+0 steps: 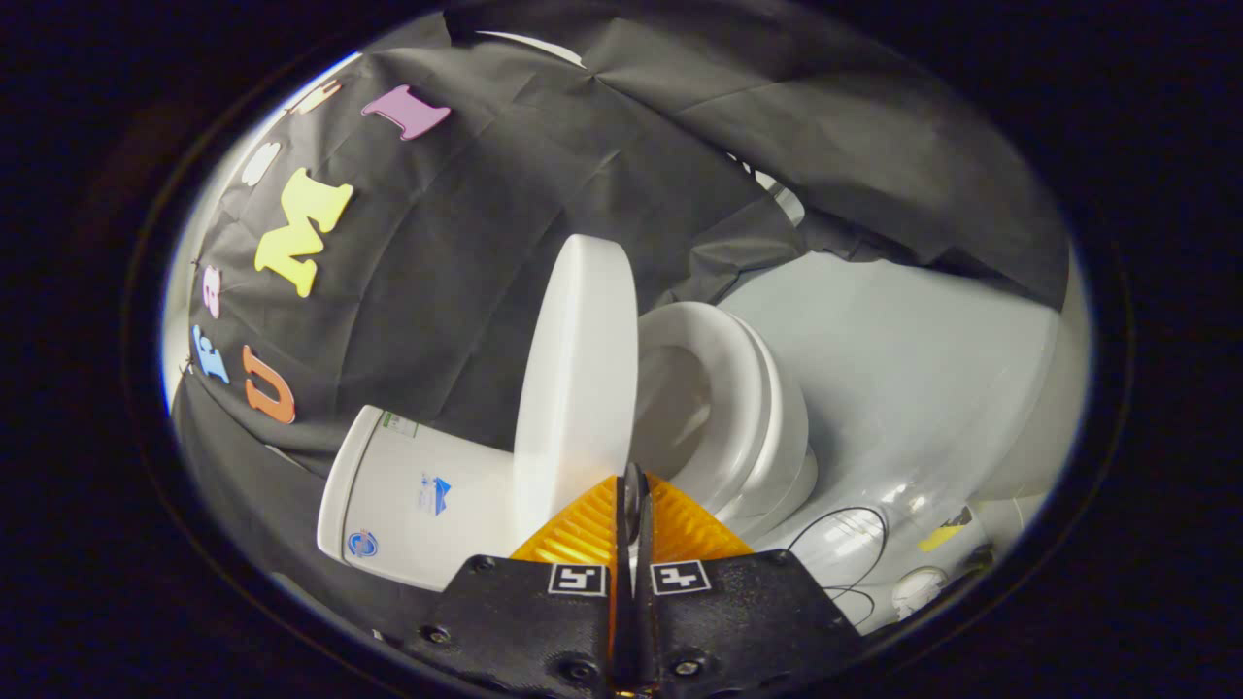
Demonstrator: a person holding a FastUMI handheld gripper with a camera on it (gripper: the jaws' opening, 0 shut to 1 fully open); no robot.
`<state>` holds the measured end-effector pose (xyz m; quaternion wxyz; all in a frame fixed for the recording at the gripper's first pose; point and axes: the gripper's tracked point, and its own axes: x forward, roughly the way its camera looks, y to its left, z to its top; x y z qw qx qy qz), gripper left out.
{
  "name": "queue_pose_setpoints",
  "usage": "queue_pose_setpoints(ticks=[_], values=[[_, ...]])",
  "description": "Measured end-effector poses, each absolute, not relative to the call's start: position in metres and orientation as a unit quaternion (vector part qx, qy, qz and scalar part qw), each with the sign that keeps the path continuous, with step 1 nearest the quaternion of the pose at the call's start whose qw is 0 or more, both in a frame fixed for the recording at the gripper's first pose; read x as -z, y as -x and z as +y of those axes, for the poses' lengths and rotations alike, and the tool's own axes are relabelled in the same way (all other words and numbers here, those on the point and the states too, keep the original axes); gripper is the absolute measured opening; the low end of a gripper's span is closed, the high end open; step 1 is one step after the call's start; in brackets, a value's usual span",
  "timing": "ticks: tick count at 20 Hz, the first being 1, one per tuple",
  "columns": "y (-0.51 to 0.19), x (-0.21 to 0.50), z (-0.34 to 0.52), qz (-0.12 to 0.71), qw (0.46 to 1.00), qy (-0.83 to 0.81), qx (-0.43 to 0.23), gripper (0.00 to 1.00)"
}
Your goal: Open the toilet lid.
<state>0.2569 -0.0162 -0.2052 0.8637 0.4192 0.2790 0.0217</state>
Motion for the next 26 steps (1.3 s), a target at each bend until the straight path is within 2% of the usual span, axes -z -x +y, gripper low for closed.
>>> queue_pose_setpoints(ticks=[26], values=[[-0.251, 0.127, 0.038, 0.249, 0.909, -0.334, -0.037, 0.04]])
